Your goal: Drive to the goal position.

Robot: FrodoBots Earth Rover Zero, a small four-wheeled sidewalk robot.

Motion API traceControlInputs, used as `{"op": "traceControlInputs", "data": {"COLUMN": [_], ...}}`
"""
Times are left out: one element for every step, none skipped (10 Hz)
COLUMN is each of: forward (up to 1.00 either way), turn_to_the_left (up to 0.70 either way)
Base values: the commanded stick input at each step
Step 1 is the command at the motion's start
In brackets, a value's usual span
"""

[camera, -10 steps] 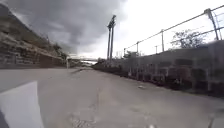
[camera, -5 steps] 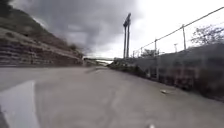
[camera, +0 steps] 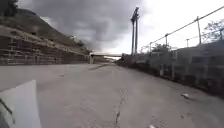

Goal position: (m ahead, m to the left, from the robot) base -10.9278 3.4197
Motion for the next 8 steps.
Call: {"op": "traceControlInputs", "data": {"forward": [1.0, 1.0, 1.0, 1.0, 1.0, 1.0, 1.0, 1.0], "turn_to_the_left": [0.0, 0.0, 0.0, 0.0, 0.0, 0.0, 0.0, 0.0]}}
